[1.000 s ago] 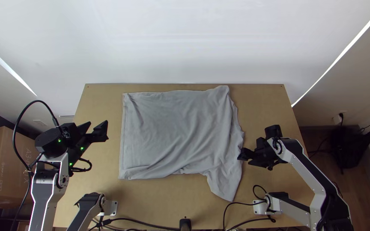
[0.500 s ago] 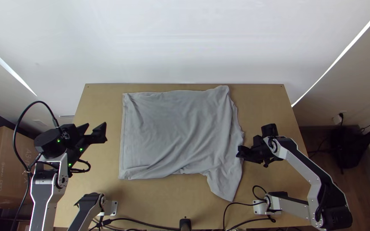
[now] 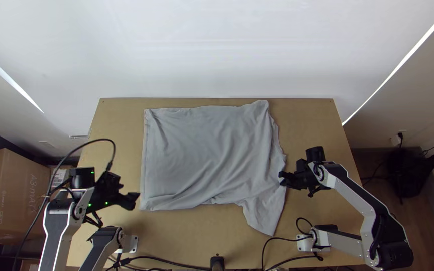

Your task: Fold the t-shirt

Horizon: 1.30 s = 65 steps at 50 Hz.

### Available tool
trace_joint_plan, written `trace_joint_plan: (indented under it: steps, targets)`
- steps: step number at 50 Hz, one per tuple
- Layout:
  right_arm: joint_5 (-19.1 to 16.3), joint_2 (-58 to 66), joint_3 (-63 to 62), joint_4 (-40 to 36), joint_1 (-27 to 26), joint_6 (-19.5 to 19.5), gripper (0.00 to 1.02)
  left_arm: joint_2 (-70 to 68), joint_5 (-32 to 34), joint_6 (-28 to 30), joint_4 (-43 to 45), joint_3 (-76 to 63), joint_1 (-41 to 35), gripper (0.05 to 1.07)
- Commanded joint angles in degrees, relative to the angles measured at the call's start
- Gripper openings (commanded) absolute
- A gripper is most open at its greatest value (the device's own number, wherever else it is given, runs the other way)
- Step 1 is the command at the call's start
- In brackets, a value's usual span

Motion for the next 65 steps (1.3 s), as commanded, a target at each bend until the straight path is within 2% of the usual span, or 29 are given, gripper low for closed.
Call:
trace_joint_plan:
  steps: [1, 8, 12, 24, 27, 48, 52, 56, 61, 65]
  targets:
    - [0.3, -0.6, -1.6, 0.6, 0.3, 0.1, 0.04, 0.6, -1.3, 9.4, -3.7, -3.8, -0.4, 1.02]
    - [0.4, -0.8, -1.8, 0.6, 0.3, 0.1, 0.04, 1.2, -3.7, 15.4, -1.9, -8.0, -1.2, 1.01]
    - [0.4, -0.7, -1.8, 0.8, 0.2, 0.1, 0.04, 2.1, -5.4, 16.2, -1.8, -9.8, -2.9, 1.01]
    - [0.5, -0.7, -1.9, 0.9, 0.1, 0.3, 0.04, 4.5, -5.8, 16.1, -0.5, -11.5, -7.6, 1.01]
    - [0.5, -0.7, -1.9, 1.0, 0.1, 0.3, 0.04, 5.6, -5.8, 16.0, -0.5, -11.5, -8.4, 0.95]
    - [1.1, -1.7, -2.0, 1.0, 0.1, 0.4, 0.04, 12.5, -5.8, 14.6, 2.5, -12.3, -12.3, 0.91]
    - [1.2, -2.2, -2.1, 1.3, 0.1, 0.4, 0.03, 12.5, -5.8, 13.7, 4.3, -12.8, -13.7, 0.73]
    - [1.3, -3.6, -2.2, 1.4, 0.1, 0.4, 0.03, 12.3, -5.8, 13.4, 5.7, -13.1, -14.6, 0.47]
    - [1.3, -5.7, -2.3, 1.1, -0.1, 0.4, 0.03, 10.5, -5.2, 14.1, 7.7, -14.2, -15.5, 0.08]
    - [1.4, -8.0, -2.0, 1.1, -1.8, 0.9, 0.03, 6.8, -5.1, 15.1, 9.1, -15.3, -15.5, 0.08]
